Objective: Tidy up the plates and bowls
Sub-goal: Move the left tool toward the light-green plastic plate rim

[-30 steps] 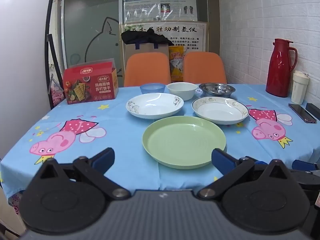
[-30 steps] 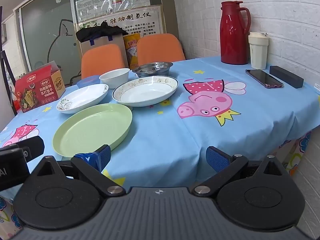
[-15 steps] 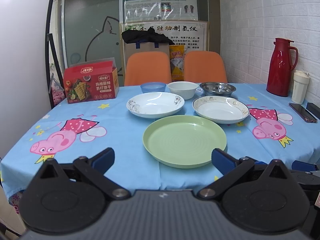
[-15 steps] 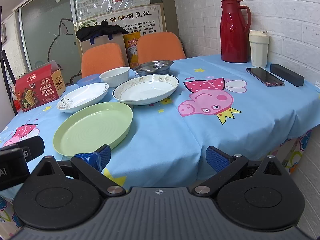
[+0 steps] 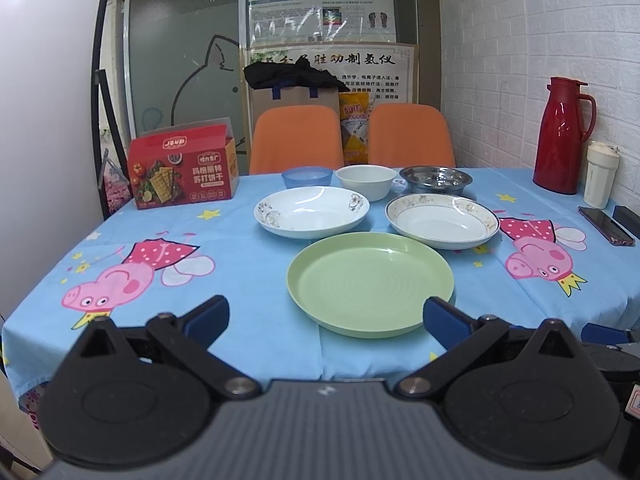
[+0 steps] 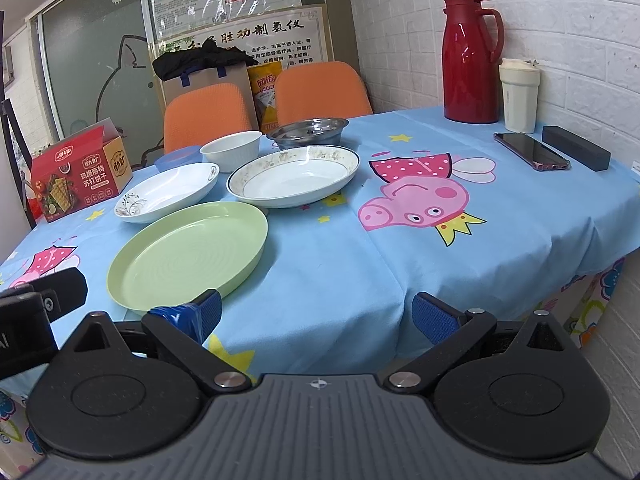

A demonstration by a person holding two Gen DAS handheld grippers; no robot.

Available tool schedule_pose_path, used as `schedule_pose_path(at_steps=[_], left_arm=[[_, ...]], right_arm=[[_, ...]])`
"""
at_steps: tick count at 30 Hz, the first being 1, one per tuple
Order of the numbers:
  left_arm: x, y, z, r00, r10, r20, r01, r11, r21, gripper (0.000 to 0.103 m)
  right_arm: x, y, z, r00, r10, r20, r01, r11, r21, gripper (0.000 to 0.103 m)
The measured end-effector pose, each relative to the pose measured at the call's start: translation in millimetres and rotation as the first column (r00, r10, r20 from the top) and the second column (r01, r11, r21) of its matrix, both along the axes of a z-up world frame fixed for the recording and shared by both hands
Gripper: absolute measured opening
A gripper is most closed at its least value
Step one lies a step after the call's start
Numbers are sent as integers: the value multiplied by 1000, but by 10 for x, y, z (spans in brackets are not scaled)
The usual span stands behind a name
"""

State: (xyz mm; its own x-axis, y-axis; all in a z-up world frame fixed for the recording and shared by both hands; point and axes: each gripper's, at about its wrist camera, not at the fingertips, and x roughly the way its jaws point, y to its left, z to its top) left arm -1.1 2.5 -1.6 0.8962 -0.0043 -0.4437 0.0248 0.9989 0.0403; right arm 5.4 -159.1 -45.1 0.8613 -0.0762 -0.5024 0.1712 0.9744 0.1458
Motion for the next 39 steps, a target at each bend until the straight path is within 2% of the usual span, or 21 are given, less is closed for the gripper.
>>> schedule_pose_path(at_steps=[26,35,39], left_arm=[[-9,-46,21,1000,-18,-1,18,1000,9,103],[78,41,-14,1000,-16,-15,16,1000,-20,103],[283,149,-111,998,-8,-66,5,999,-53,103]], right_arm=[[11,91,15,999,42,-12,-42,999,-12,89],[50,6,-25,1000,14,-20,-14,1000,5,89],[97,-39,-76,1000,-5,-27,4,1000,-9,89]])
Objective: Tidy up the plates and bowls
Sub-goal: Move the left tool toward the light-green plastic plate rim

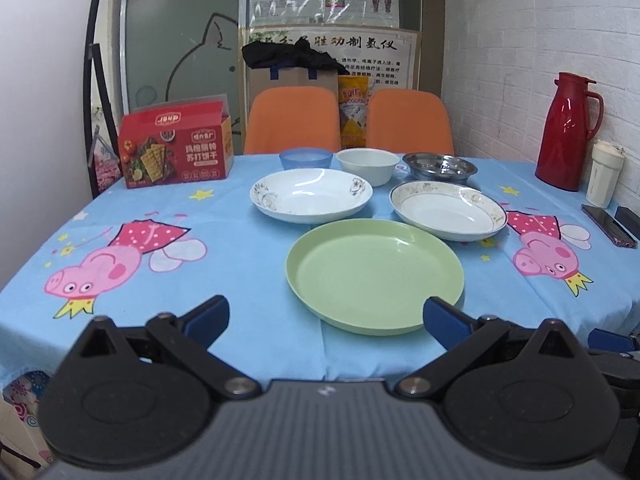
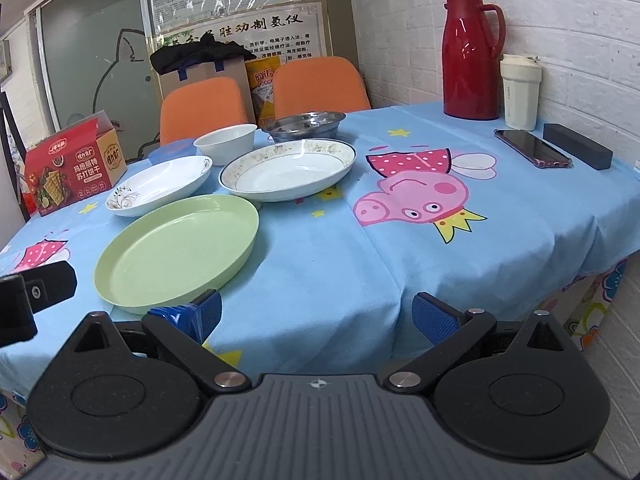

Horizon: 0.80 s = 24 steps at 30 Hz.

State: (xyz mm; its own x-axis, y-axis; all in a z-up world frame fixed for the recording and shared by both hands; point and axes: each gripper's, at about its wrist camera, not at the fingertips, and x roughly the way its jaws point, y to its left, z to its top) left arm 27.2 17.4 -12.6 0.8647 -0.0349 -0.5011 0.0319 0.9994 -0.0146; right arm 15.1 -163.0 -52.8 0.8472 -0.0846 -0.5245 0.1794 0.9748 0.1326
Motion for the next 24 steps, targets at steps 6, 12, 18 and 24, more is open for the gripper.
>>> schedule_pose_path(at_steps=[6,12,18,24], left_arm=[[264,112,-23,999,22,-45,-23,999,-30,103],[501,174,88,996,41,-75,-44,998,-35,103],[846,295,86,986,-4,-164,-7,998,-63,103],[1230,450,-34,963,-56,-264,26,993,-117,103]], right_arm=[[153,-57,-4,1000,-1,-19,2,999,32,89],[357,24,123,999,42,-32,-42,999,19,89],[618,34,210,995,76,-62,-75,997,19,89],[927,37,126,985,134,-112,-130,991,35,89]])
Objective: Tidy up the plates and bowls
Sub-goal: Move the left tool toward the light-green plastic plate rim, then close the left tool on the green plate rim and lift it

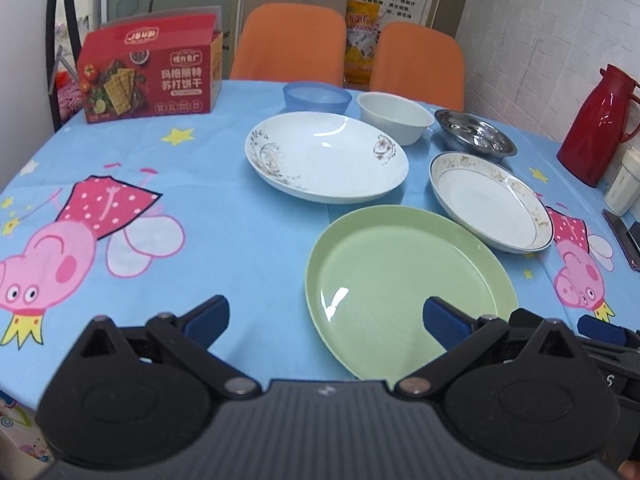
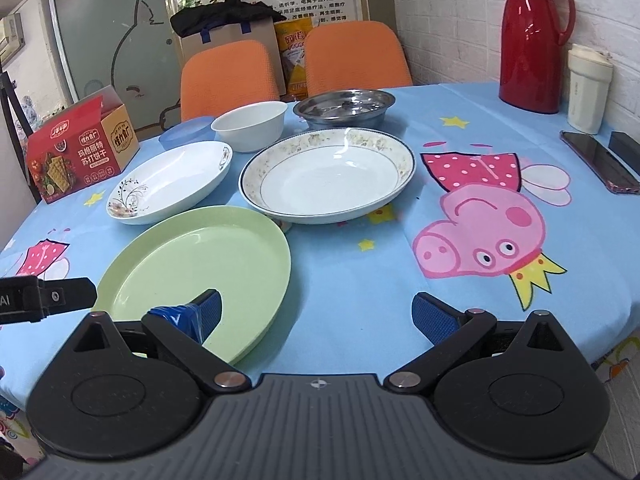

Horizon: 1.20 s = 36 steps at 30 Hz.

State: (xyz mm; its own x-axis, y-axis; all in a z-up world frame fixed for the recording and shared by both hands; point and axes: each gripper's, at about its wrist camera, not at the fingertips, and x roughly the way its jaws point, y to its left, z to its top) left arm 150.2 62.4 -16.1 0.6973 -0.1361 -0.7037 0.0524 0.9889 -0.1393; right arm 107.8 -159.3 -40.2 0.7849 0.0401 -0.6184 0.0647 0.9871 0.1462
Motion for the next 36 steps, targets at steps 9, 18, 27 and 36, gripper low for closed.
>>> schedule_pose_path(at_steps=[9,18,27,36], left_arm=[[370,-87,-86,998,-27,-62,31,998,63,103],[552,-185,-242,993,-52,-107,63,992,109,103],[643,-251,-370,988,-65,-142,80,991,106,103],[646,-275,-369,989,-55,-138,70,992,105,103]], right_arm=[[321,204,-125,992,91,-91,-99,992,-80,89],[440,302,-187,983,140,-123,-151,984,-92,90],[408,283,-257,983,180,-35,-183,977,-107,91],[425,373,-267,972,235,-27,-237,967,-98,91]])
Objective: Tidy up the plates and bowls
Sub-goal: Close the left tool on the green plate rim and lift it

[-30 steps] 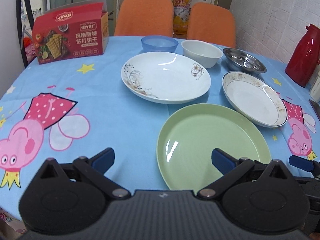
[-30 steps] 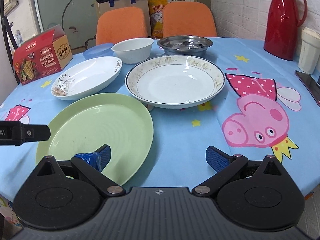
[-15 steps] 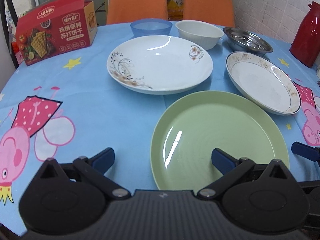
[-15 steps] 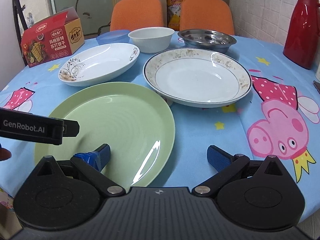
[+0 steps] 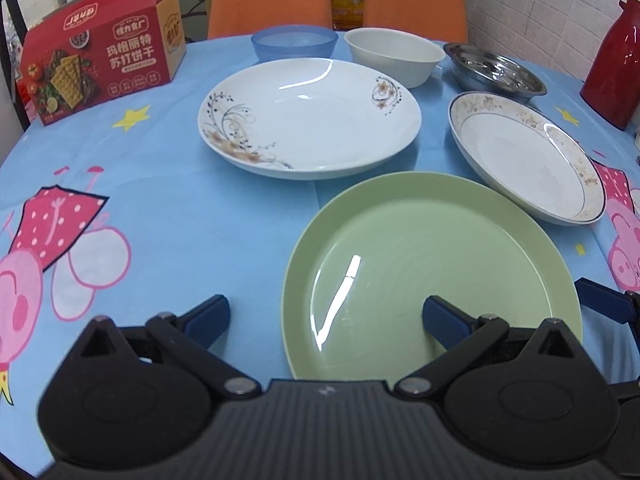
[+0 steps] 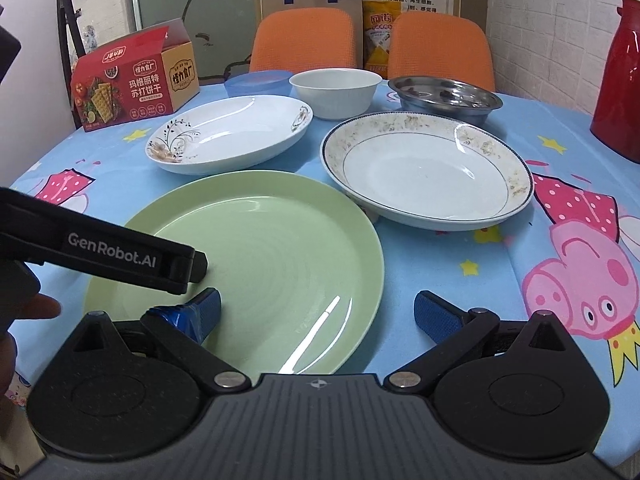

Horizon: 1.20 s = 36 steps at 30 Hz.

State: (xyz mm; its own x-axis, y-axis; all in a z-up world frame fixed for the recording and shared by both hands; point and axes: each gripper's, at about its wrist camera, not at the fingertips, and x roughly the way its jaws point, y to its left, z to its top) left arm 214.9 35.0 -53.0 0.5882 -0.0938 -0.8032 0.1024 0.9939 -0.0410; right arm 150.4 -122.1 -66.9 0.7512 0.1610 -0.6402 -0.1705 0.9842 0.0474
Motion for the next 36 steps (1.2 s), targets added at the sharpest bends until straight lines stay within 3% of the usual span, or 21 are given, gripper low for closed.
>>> schedule_pose_path(at_steps=[3,6,9,11,17,23,26,30,34,36], left_arm=[[-55,-70,-10,999,-30,24,30,1000,0,99],[-157,-124,39,996,-63,65,64,998,-10,73],[-164,-110,39,997,-48,67,48,999,-9,73],[-173,-66,48,997,-44,61,46,999,-29,68],[-270,176,181,994,16,104,-17,1000,4,68],[-283,630,109,990,118,77,-119,993,5,68],[-252,769,53,989,137,58,-136,990,-33,68],[-214,782,50,988,136,66,-135,990,-27,69],[-226,808,23,990,118,75,-116,993,-33,81],[-253,854,68,990,108,87,-104,993,-57,87]], right_arm=[[-20,37,-21,1000,11,26,-11,1000,-1,89],[-51,113,-23,999,3,40,-3,1000,-2,87],[-77,210,-13,999,5,32,-5,1000,4,87],[-89,253,-9,999,-6,37,5,1000,15,88],[-115,407,86,999,11,35,-14,996,84,88],[-35,798,64,993,116,35,-119,988,99,89],[8,940,17,989,144,29,-146,986,85,89],[64,995,27,988,151,21,-153,986,68,89],[31,1043,-3,984,179,25,-179,984,7,89],[25,975,23,981,192,15,-192,981,37,86]])
